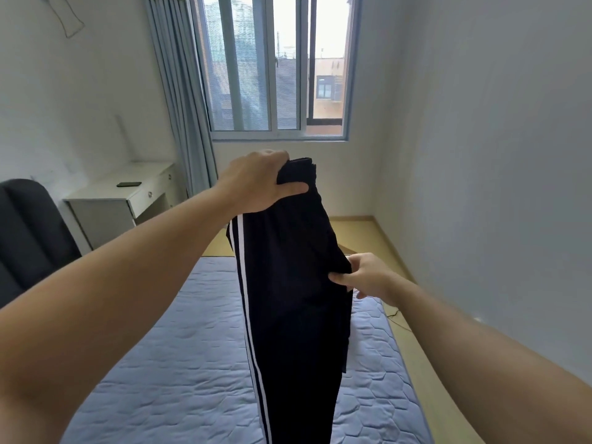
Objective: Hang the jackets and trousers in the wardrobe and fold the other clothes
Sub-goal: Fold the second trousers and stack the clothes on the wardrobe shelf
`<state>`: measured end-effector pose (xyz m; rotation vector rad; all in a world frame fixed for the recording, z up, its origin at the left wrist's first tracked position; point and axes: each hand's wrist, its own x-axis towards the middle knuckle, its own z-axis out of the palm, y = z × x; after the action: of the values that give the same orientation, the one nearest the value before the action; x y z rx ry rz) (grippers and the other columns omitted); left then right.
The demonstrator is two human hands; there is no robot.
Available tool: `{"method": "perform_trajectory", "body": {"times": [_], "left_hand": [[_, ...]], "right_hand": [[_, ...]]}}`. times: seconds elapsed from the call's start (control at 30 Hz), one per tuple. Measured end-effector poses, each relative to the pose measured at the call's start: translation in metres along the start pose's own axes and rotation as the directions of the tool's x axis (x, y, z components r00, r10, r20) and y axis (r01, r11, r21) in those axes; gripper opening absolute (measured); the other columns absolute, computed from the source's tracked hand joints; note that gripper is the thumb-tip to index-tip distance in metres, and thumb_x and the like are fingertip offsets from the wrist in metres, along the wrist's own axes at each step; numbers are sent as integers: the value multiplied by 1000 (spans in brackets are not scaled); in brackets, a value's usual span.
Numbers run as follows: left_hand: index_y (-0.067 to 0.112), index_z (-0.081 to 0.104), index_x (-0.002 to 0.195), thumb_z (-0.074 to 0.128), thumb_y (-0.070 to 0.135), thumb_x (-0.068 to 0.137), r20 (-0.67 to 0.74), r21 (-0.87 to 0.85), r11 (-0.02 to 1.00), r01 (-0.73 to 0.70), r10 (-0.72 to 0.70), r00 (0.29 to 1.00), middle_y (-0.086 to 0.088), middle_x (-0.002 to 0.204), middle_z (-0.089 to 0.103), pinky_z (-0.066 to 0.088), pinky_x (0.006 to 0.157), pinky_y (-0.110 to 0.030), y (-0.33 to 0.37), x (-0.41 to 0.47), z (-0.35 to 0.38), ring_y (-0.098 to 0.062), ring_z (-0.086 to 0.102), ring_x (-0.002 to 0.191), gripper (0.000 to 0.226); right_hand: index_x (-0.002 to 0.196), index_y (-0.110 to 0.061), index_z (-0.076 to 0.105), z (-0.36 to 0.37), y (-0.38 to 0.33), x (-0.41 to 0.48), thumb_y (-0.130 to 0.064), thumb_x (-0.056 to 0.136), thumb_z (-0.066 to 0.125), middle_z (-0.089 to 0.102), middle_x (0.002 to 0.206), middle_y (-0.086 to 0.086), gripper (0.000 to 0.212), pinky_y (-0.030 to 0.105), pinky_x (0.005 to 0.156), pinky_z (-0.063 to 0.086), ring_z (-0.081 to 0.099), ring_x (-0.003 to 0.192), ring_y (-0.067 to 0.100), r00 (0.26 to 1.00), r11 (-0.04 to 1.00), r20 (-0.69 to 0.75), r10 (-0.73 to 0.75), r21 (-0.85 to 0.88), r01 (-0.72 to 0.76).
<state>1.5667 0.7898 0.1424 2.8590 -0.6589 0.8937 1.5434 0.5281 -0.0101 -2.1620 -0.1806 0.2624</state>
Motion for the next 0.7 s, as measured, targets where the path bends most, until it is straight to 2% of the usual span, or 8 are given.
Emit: {"method": "perform_trajectory", "body": {"times": [0.1, 0.2, 0.23, 0.37, 0.43, 0.5, 0.63, 0.7], "left_hand": [[29, 43, 85, 49, 79, 85, 28, -60, 998, 3, -2, 1000, 16, 76, 46, 35, 55, -30, -6, 1, 11, -3, 45, 66, 50], [32, 41, 78, 50, 80, 83, 79, -175, 985, 13, 1, 997, 12, 76, 53, 38, 55, -31, -13, 3, 15, -8, 50, 66, 48], [32, 42, 77, 49, 80, 83, 106, -196, 980, 17, 4, 994, 11, 75, 54, 37, 54, -31, -15, 4, 15, -9, 52, 65, 49], [30, 50, 79, 44, 85, 78, 214, -247, 968, 40, 14, 977, 7, 74, 58, 37, 55, -29, -19, 6, 20, -11, 55, 66, 55], [29, 57, 83, 39, 92, 71, 270, -272, 958, 90, -14, 963, 7, 75, 61, 41, 58, -29, -22, 5, 22, -13, 60, 68, 66], [32, 62, 84, 35, 99, 65, 377, -322, 928, 186, -55, 925, 8, 74, 66, 43, 60, -27, -24, 3, 20, -8, 63, 66, 74], [55, 68, 85, 40, 98, 65, 659, -467, 786, 404, 6, 752, 34, 89, 69, 44, 69, -14, -30, 2, 11, 17, 63, 81, 55], [49, 74, 95, 56, 88, 72, 752, -511, 675, 533, 50, 657, 24, 99, 74, 51, 74, -17, -37, 6, 13, 6, 70, 91, 49]], "right_hand": [[115, -30, 63, 4, -11, 6, -27, 80, 80, 72, 103, -8, 40, 27, 71, 58, 71, 88, 11, 996, 998, 88, 15, -57, -10], [132, -37, 50, 9, -32, 13, -29, 63, 89, 67, 115, -19, 80, 33, 95, 56, 69, 102, 6, 985, 999, 169, -44, -14, 47], [135, -40, 49, 10, -42, 15, -28, 63, 91, 68, 117, -22, 85, 34, 100, 54, 68, 106, 4, 976, 995, 197, -96, 42, 89], [133, -28, 58, 11, -83, 24, -21, 78, 87, 70, 126, -6, 63, 35, 99, 55, 67, 117, 16, 921, 894, 234, -310, 402, 199], [130, -22, 62, 6, -95, 27, -33, 82, 84, 70, 126, 3, 54, 43, 100, 54, 67, 117, 24, 923, 849, 239, -303, 507, 147], [128, -16, 67, 2, -100, 29, -45, 83, 80, 69, 129, 8, 55, 48, 106, 49, 66, 119, 28, 911, 847, 322, -257, 530, 51], [114, -23, 77, -5, -101, 38, -53, 84, 74, 69, 130, 6, 42, 45, 110, 46, 66, 120, 24, 871, 868, 447, -203, 493, -51], [112, -23, 78, -5, -103, 42, -57, 86, 71, 69, 130, 5, 44, 44, 111, 46, 66, 120, 23, 877, 859, 447, -177, 505, -85]]}}
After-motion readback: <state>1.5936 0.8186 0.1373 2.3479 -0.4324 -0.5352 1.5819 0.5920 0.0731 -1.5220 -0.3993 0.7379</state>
